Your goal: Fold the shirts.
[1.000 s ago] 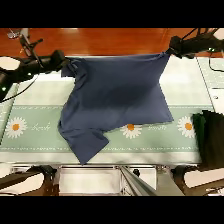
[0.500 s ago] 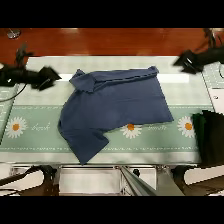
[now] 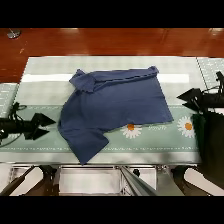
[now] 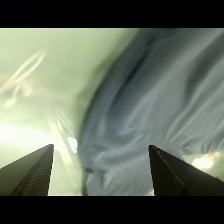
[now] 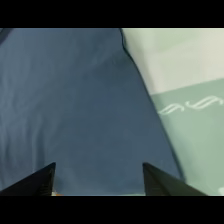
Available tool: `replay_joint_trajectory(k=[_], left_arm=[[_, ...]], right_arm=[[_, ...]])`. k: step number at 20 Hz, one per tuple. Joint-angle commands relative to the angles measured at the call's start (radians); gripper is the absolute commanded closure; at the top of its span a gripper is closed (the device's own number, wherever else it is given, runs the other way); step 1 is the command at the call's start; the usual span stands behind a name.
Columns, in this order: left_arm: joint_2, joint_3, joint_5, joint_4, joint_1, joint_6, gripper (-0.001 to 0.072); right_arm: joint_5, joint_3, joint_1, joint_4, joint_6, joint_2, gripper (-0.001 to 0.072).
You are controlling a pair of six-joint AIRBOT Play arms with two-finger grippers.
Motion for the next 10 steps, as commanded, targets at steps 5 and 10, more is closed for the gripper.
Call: replay_joint_trajectory(k=[5, 10], left_arm=[[0.026, -0.189, 0.094, -0.265, 0.031, 0.189, 0.0006], [0.026, -0.237, 0.155, -0.284, -0.043, 0.231, 0.0011]], right_arm=[[0.023, -0.156, -0.012, 0.089, -0.062, 0.100, 0.0088], [-0.032, -0.147, -0.021, 0.078, -0.035, 0.100, 0.0088]])
